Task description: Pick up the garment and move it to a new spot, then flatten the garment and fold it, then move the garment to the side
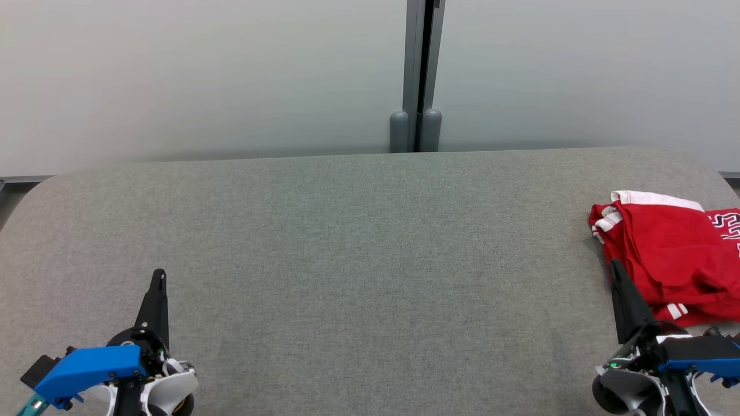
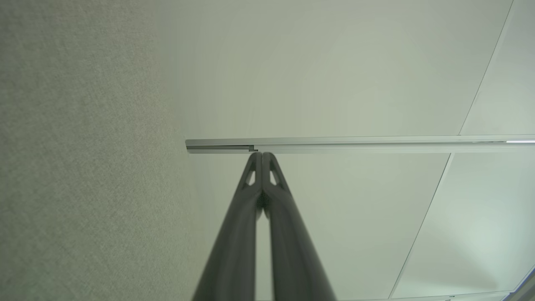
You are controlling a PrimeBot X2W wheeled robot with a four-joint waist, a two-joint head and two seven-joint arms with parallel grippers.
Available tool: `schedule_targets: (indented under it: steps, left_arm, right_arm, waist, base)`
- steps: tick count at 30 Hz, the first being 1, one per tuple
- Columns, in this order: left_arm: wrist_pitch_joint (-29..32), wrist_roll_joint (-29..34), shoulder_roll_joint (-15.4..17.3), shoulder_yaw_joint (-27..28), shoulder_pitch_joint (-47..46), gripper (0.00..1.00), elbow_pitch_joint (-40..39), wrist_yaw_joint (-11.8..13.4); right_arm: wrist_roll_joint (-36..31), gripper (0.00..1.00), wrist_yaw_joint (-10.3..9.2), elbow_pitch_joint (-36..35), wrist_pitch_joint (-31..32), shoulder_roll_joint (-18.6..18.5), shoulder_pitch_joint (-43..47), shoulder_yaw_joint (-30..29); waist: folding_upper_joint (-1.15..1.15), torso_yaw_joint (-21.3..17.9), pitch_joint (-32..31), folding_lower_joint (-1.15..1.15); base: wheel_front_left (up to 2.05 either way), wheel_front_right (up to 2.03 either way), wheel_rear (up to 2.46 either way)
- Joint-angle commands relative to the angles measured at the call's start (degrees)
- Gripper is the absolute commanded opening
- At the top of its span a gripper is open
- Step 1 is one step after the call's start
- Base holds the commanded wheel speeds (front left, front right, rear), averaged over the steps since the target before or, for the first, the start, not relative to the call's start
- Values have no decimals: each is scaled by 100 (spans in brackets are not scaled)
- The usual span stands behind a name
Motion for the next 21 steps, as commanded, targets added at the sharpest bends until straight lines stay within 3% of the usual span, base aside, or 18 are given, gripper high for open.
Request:
schedule_targets:
  steps: [1,21]
  left_arm:
    - [20,-17,-16,11,-48,0,-26,-27]
    - [19,-16,-16,11,-48,0,-27,-27]
  right_arm:
    - [16,0,2,-22,13,-38,74,-13]
    - [16,0,2,-21,13,-38,74,-13]
  waist:
    - [0,0,0,0]
    - [0,0,0,0]
  base:
    - [0,0,0]
    - [0,0,0]
